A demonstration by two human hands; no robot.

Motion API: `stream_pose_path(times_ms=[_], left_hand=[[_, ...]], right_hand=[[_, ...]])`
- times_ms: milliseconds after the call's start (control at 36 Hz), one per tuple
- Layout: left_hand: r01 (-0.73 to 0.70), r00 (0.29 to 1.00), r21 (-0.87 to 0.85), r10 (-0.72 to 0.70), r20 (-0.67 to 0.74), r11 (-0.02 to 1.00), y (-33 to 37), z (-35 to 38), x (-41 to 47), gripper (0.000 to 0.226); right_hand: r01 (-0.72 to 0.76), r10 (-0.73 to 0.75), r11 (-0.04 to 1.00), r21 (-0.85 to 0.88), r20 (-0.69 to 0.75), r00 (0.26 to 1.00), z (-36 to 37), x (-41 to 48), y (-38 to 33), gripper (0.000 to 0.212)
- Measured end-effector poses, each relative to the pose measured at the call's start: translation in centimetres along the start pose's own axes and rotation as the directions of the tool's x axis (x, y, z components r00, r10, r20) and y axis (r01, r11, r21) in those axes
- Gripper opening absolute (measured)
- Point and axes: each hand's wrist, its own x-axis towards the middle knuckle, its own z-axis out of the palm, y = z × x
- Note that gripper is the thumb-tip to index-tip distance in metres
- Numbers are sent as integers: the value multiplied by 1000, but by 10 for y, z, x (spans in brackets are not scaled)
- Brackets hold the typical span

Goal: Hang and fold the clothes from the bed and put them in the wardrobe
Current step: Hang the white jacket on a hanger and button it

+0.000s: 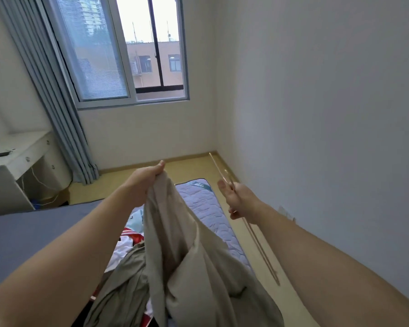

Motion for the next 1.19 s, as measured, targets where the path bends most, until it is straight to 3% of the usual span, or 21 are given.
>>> stream_pose_path(times_ms=[83, 194, 333, 500, 611, 694, 750, 833, 944, 1056, 1194], left_hand=[[2, 1000, 14, -2, -26, 1000, -18, -10, 6, 34], [29, 996, 109, -38, 82, 994, -33, -20, 6, 5], [-2, 996, 238, 24, -91, 971, -48, -25, 8, 10], [-61, 932, 272, 153, -330, 960, -62, -51, 22, 16], [-133, 890, 327, 258, -377, 936, -61, -60, 24, 12], [-230, 879, 443, 381, -288, 866, -51, -53, 17, 7], [-306, 874, 501, 448, -191, 810, -41, -44, 10, 11], [-414, 814, 675, 580, -27, 611, -22, -29, -4, 14], [-535, 665, 775, 733, 141, 337, 1, -21, -20, 17], [-427, 617, 851, 786, 26, 306, 15, -47, -19, 17], [-146, 696, 943, 708, -117, 299, 12, -79, -9, 16]], right_hand=[[3, 1, 998, 57, -68, 998, 11, 0, -11, 53], [27, -24, 992, 124, -23, 999, 16, -2, -22, 57], [99, -103, 992, 80, 40, 994, 19, -5, -22, 50], [38, -41, 999, 18, 171, 984, 23, -9, -6, 48], [-35, 53, 997, -70, 276, 960, 28, -5, 10, 40], [-51, 104, 982, -184, 291, 951, 39, -3, 18, 25], [-82, 131, 981, -175, 296, 946, 49, -1, 19, 34], [-115, 131, 990, -79, 239, 962, 65, 5, 15, 54], [-69, 75, 996, -53, 124, 989, 79, 13, -3, 47], [-27, 31, 999, -22, 204, 978, 76, 20, -30, 20], [-118, 120, 993, -27, 333, 935, 62, 17, -56, 10]])
